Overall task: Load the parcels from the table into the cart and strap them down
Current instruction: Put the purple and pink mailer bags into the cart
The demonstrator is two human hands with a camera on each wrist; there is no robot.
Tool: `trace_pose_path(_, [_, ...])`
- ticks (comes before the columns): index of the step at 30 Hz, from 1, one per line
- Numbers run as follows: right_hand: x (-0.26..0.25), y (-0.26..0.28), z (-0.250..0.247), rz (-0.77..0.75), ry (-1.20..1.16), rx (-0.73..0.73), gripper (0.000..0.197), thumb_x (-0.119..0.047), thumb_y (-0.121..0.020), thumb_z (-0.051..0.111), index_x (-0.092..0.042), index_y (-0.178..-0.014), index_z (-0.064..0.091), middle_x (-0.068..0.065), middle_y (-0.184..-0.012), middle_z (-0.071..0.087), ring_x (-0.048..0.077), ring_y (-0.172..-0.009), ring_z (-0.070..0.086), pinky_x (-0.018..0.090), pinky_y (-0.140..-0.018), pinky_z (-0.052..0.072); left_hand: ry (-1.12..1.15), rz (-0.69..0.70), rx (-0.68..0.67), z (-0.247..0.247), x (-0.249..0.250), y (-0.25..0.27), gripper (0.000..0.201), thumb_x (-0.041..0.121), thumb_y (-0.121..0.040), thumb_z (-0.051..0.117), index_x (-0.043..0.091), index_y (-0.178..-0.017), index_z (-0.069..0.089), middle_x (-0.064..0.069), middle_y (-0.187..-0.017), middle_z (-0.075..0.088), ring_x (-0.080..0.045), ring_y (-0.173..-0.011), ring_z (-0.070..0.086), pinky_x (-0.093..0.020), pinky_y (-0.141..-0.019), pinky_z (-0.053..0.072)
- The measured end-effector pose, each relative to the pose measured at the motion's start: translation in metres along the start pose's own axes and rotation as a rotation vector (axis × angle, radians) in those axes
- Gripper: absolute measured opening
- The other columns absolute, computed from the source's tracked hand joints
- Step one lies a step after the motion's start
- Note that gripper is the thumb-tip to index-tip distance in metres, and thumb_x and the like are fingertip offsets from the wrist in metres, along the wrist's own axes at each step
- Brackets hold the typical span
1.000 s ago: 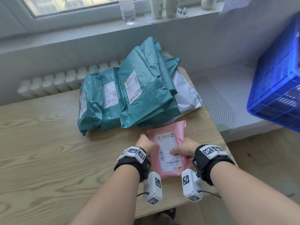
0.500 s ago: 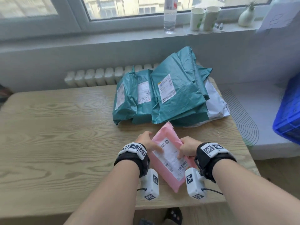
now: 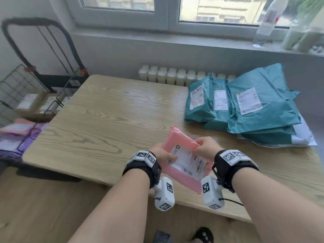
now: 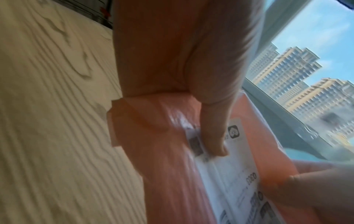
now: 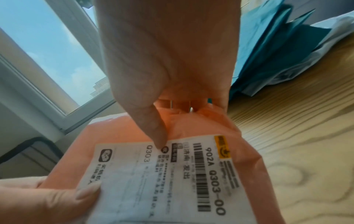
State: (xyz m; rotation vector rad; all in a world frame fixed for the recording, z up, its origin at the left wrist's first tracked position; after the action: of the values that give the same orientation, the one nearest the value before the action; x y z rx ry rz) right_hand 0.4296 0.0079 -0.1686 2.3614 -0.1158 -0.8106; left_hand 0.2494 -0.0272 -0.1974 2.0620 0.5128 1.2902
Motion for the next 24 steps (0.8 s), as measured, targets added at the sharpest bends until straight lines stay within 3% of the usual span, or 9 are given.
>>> trace_pose_path(2, [-0.024,-0.002,0.018,-0.014,0.001,0.011,0.026,-0.009,-0.084,0.062,-0.020,-0.107,0.069,0.001,-0.095,0.071,0.016,-0.088,0.068,0.035,-0.078,0.059,0.039,0.016,0.032,-0.026,-0.020,0.011,0.030,0.014,-0.085,0.072,0.007,-0.113,0.064,0.004,-0.081,0.064,-0.006,-0.069,0.059,-0.018,-0.054,0.044])
trace_pose_path(4, [-0.041,-0.004,0.033,-0.009,-0.016,0.020,0.035,-0.015,-0.083,0.068,-0.017,-0.118,0.063,0.002,-0.102,0.069,0.016,-0.092,0.067,0.034,-0.081,0.058,0.078,0.009,0.066,-0.046,-0.036,0.020,0.031,0.015,-0.085,0.072,0.006,-0.113,0.062,0.004,-0.081,0.063,-0.006,-0.068,0.059,-0.017,-0.053,0.045])
trace_pose_path(8, [-0.084,-0.006,0.071,0.006,-0.031,0.057,0.069,-0.029,-0.079,0.076,-0.007,-0.137,0.045,0.009,-0.124,0.061,0.022,-0.108,0.061,0.032,-0.090,0.051,0.162,0.003,0.197,-0.104,-0.077,0.037,0.022,0.019,-0.084,0.074,0.012,-0.102,0.063,0.003,-0.082,0.064,-0.010,-0.072,0.060,-0.026,-0.066,0.047])
trace_pose_path(9, [-0.095,-0.005,0.082,0.012,-0.046,0.039,0.066,-0.030,-0.081,0.076,-0.007,-0.134,0.045,0.007,-0.118,0.062,0.020,-0.102,0.062,0.033,-0.086,0.053,0.184,0.002,0.229,-0.120,-0.086,0.041,0.021,0.019,-0.083,0.075,0.014,-0.099,0.062,0.003,-0.083,0.064,-0.011,-0.073,0.061,-0.026,-0.069,0.047])
trace_pose_path(12, [-0.135,0.004,0.120,-0.004,-0.087,-0.130,0.040,-0.029,-0.090,0.066,-0.016,-0.119,0.041,0.000,-0.088,0.062,0.012,-0.073,0.060,0.027,-0.055,0.051,0.256,-0.004,0.301,-0.164,-0.113,0.055,0.028,0.019,-0.082,0.075,0.011,-0.106,0.063,0.000,-0.091,0.067,-0.016,-0.083,0.064,-0.031,-0.077,0.052])
trace_pose_path(13, [-0.149,0.006,0.133,-0.014,-0.098,-0.180,0.038,-0.028,-0.092,0.063,-0.019,-0.120,0.039,0.001,-0.086,0.063,0.013,-0.070,0.061,0.027,-0.053,0.051,0.282,-0.007,0.331,-0.178,-0.122,0.058,0.031,0.019,-0.082,0.075,0.010,-0.109,0.064,-0.001,-0.095,0.068,-0.018,-0.087,0.065,-0.033,-0.082,0.053])
trace_pose_path(17, [-0.204,0.004,0.181,-0.119,-0.090,-0.212,0.038,-0.022,-0.091,0.065,-0.014,-0.121,0.044,0.010,-0.101,0.067,0.021,-0.076,0.067,0.038,-0.069,0.058,0.313,-0.034,0.478,-0.231,-0.161,0.069,0.035,0.020,-0.080,0.076,0.011,-0.110,0.060,-0.003,-0.103,0.067,-0.021,-0.094,0.064,-0.031,-0.084,0.050])
trace_pose_path(20, [-0.234,-0.004,0.208,-0.171,-0.061,-0.235,0.036,-0.017,-0.089,0.064,-0.017,-0.120,0.045,0.009,-0.102,0.067,0.022,-0.082,0.069,0.038,-0.071,0.060,0.324,-0.061,0.587,-0.264,-0.185,0.070,0.045,0.020,-0.076,0.077,0.011,-0.114,0.056,-0.005,-0.110,0.065,-0.023,-0.098,0.064,-0.037,-0.089,0.052])
trace_pose_path(24, [-0.264,-0.023,0.230,-0.166,-0.016,-0.248,0.027,-0.017,-0.088,0.065,-0.012,-0.112,0.055,0.008,-0.095,0.069,0.021,-0.081,0.070,0.036,-0.074,0.060,0.226,-0.107,0.715,-0.295,-0.203,0.067,0.048,0.023,-0.076,0.074,0.012,-0.117,0.054,-0.006,-0.112,0.061,-0.021,-0.094,0.061,-0.029,-0.073,0.047])
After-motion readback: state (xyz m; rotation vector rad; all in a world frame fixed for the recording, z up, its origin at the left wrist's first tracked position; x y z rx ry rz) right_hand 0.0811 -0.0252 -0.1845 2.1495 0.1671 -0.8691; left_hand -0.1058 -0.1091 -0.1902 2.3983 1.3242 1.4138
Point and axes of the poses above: each hand's wrist, its own y-axis away from the middle knuckle, its own z-axis out of the palm, x = y × z, the point moved 3 cm from there along -y, towards the middle knuckle
